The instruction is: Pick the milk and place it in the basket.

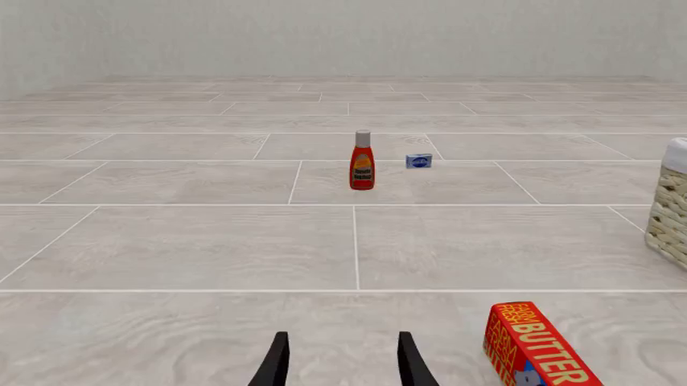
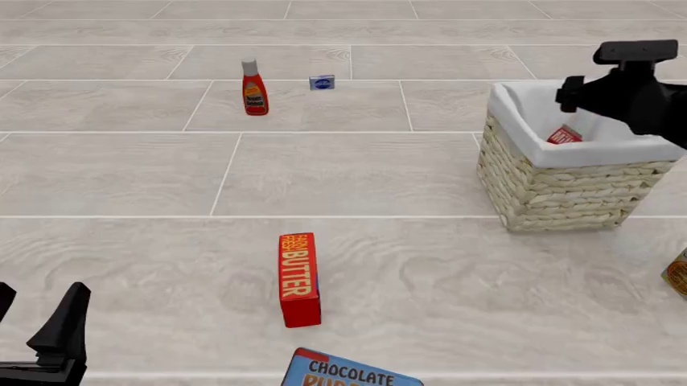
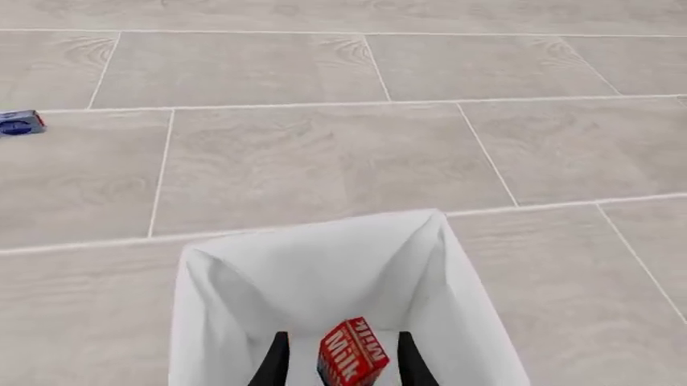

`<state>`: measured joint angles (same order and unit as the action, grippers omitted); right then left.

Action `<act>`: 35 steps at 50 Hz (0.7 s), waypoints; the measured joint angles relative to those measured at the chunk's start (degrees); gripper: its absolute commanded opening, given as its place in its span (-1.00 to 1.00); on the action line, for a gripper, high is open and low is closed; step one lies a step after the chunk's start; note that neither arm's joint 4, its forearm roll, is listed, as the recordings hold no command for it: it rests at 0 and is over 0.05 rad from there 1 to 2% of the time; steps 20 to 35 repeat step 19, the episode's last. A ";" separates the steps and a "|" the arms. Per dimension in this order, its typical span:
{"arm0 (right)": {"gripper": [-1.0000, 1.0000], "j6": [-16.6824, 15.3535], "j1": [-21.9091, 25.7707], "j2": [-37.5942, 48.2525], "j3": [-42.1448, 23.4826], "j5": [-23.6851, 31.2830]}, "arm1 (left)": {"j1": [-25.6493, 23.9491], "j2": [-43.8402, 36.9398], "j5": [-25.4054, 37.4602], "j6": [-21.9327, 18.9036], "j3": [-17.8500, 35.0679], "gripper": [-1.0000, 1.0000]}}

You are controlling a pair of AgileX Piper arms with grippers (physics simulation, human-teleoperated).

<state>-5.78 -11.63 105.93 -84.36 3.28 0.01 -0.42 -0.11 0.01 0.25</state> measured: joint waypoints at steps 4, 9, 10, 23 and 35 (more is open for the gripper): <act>1.00 0.09 0.30 -3.39 3.73 -1.50 | 0.00 0.00 0.00 0.00 0.00 1.00; 1.00 0.33 0.54 -8.55 9.58 -3.92 | 0.00 0.00 0.00 0.00 0.00 1.00; 1.00 0.39 0.57 -9.59 10.78 -4.43 | 0.00 -0.01 0.00 0.00 0.00 1.00; 1.00 1.32 0.55 -19.67 22.77 -9.86 | 0.00 0.00 0.00 0.00 0.00 1.00; 1.00 1.32 0.55 -19.67 22.77 -9.86 | 0.00 0.00 0.00 0.00 0.00 1.00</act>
